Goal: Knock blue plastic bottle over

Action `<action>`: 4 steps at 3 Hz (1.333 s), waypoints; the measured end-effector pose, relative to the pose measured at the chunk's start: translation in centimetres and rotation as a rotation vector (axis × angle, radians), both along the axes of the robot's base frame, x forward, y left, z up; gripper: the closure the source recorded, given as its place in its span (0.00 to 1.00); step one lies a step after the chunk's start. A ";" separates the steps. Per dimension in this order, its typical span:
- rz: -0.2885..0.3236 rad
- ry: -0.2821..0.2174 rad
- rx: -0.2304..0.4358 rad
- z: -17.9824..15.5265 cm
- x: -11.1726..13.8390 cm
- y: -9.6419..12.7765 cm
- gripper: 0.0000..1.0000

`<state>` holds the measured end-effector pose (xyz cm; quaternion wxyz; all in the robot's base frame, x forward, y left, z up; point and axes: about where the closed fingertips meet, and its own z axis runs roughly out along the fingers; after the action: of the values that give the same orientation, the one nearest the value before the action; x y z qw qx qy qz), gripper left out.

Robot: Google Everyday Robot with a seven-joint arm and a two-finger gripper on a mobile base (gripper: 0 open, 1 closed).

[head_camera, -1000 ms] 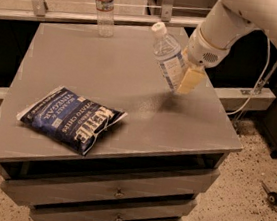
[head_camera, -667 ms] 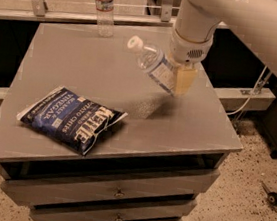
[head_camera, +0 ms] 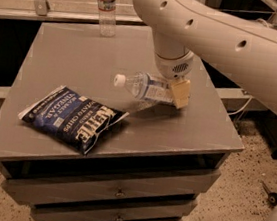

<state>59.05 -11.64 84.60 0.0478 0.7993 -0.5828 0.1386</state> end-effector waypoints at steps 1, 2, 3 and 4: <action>0.000 0.000 0.000 0.5 0.0 0.0 0.61; -0.029 0.022 -0.040 -0.5 0.6 -0.9 0.37; -0.029 0.022 -0.040 -0.5 0.6 -0.9 0.15; -0.103 0.064 -0.107 -2.3 2.2 -3.2 0.00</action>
Offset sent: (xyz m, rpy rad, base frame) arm 0.0230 -0.0434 -0.0572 -0.2217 0.1414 -0.1574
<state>61.22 -14.83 82.26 0.1160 0.7687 -0.6129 0.1415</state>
